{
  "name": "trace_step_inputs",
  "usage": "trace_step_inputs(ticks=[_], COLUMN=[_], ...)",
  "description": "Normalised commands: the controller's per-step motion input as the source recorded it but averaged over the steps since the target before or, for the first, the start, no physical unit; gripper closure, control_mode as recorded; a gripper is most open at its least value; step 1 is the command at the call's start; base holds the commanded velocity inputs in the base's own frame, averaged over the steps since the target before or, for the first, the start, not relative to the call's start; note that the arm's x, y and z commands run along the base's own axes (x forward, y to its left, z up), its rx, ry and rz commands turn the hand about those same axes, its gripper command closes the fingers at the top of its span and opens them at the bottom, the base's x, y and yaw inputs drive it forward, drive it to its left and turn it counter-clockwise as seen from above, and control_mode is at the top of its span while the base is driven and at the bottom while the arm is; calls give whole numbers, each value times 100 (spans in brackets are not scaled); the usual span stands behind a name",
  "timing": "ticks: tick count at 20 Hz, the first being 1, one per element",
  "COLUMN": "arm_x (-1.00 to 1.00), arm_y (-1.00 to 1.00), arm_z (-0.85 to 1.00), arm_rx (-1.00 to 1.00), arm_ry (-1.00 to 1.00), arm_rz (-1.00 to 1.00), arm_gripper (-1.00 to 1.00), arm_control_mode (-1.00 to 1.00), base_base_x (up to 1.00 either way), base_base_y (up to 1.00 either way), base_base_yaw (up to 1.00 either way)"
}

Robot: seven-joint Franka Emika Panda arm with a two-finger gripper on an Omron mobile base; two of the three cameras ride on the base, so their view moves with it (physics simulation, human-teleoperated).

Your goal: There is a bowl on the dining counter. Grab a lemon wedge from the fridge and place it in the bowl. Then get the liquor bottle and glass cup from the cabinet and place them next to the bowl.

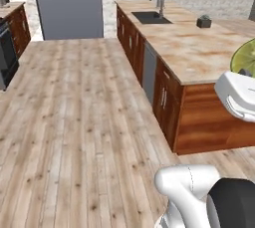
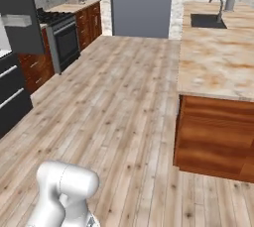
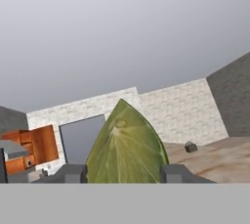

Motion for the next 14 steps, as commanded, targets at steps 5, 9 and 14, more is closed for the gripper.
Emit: trace_step_inputs(ticks=[5,9,14], arm_x=[0,0,0], arm_y=[0,0,0], arm_z=[0,0,0], arm_rx=[0,0,0], arm_ry=[0,0,0], arm_rz=[0,0,0], arm_gripper=[100,100,100], arm_control_mode=[100,100,100], base_base_x=[-19,-9,-7], base_base_y=[-100,-100,-100], base_base_yaw=[0,0,0])
